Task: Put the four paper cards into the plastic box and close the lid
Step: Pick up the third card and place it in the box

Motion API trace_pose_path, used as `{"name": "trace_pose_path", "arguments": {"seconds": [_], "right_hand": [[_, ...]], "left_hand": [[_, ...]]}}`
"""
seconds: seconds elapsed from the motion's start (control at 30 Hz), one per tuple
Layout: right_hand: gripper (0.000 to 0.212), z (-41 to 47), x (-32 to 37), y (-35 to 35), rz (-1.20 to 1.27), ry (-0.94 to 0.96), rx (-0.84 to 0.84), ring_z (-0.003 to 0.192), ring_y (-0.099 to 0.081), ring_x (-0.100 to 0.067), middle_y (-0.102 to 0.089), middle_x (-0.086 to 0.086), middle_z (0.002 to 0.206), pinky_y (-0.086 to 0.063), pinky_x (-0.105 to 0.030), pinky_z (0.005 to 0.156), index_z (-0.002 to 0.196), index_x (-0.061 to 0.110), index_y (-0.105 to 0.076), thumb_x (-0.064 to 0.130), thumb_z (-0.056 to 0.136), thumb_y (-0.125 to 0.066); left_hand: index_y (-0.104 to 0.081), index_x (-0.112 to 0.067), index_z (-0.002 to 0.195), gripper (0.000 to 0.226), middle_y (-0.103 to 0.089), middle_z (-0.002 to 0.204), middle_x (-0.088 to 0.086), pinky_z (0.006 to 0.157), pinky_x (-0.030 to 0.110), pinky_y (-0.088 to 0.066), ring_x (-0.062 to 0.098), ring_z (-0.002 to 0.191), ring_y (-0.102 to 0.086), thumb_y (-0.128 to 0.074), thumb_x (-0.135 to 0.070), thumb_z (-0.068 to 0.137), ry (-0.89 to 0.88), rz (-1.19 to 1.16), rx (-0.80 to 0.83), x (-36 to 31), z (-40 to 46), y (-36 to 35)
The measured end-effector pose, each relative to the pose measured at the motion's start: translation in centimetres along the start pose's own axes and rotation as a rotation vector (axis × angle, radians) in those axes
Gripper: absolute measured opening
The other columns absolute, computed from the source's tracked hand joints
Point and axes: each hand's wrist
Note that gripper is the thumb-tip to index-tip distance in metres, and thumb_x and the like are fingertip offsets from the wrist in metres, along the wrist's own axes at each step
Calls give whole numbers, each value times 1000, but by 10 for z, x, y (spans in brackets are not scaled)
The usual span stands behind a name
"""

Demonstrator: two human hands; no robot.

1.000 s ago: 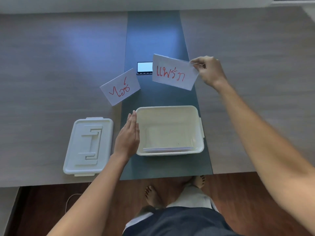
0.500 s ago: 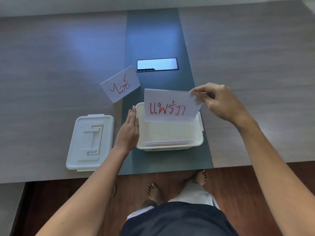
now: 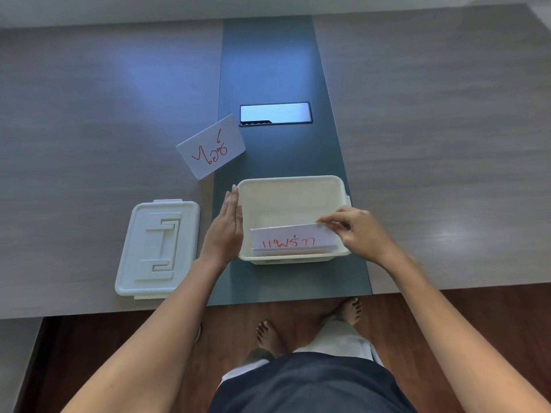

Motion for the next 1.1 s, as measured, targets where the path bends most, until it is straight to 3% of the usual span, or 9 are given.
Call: {"name": "trace_pose_path", "arguments": {"seconds": [0.13, 0.37, 0.5, 0.63, 0.77, 0.87, 0.97, 1.1], "right_hand": [[25, -3, -1, -6, 5, -31, 67, 78, -58, -3, -63, 10, 95, -39, -3, 72, 111, 21, -76, 11, 97, -58], [43, 12, 5, -1, -125, -200, 360, 112, -62, -12, -71, 5, 119, -47, -24, 99, 104, 24, -78, 2, 91, -44], [45, 23, 13, 4, -159, -211, 388, 108, -65, -14, -73, 2, 114, -49, -26, 98, 109, 23, -76, 1, 92, -41], [34, 46, 16, 2, -89, -58, 110, 108, -67, -9, -75, 4, 114, -50, -30, 101, 113, 19, -75, 8, 94, -50], [33, 74, 14, -8, -122, 51, -130, 123, -59, -10, -65, 11, 132, -50, -39, 103, 125, 27, -69, 30, 94, -55], [34, 93, 22, -16, -167, 115, -244, 111, -67, -11, -62, 9, 137, -51, -38, 98, 124, 25, -70, 36, 96, -54], [32, 111, 28, -23, -243, 174, -286, 104, -67, -22, -67, 3, 131, -55, -44, 93, 119, 19, -73, 33, 96, -55], [39, 143, 34, -27, -352, 193, -246, 128, -57, -27, -57, -4, 144, -42, -44, 104, 129, 16, -66, 35, 97, -52]], "left_hand": [[-10, -28, 159, 52, -10, 166, -14, 112, 20, -15, 4, 153, -7, -19, -35, 108, -2, -1, 0, 0, 0, 0], [-10, -29, 159, 51, -9, 166, -16, 112, 18, -13, 2, 152, -7, -19, -36, 108, 3, -10, -1, 1, -1, -1], [-10, -28, 159, 52, -10, 166, -15, 113, 18, -13, 3, 152, -7, -19, -35, 108, -1, 3, -6, 2, 1, -1], [-11, -26, 159, 52, -10, 166, -13, 113, 18, -14, 4, 153, -8, -20, -34, 108, -7, 19, -7, 2, 1, 0], [-11, -25, 159, 52, -11, 166, -14, 113, 17, -13, 4, 153, -8, -20, -33, 108, -14, 27, -11, 3, 1, -1], [-10, -26, 159, 52, -10, 166, -14, 112, 17, -14, 5, 153, -9, -20, -32, 108, -5, 28, -19, 4, 0, -1], [-9, -25, 159, 52, -9, 166, -14, 113, 15, -11, 4, 153, -7, -20, -33, 108, -9, 35, -14, 3, 0, -1], [-10, -23, 159, 52, -10, 166, -11, 108, 0, -4, 4, 152, -7, -21, -31, 109, -15, 46, -22, 0, -1, 0]]}}
Point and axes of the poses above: each hand's wrist, its own z-axis towards the middle knuckle, its own y-axis out of the back of the hand, x = y × z
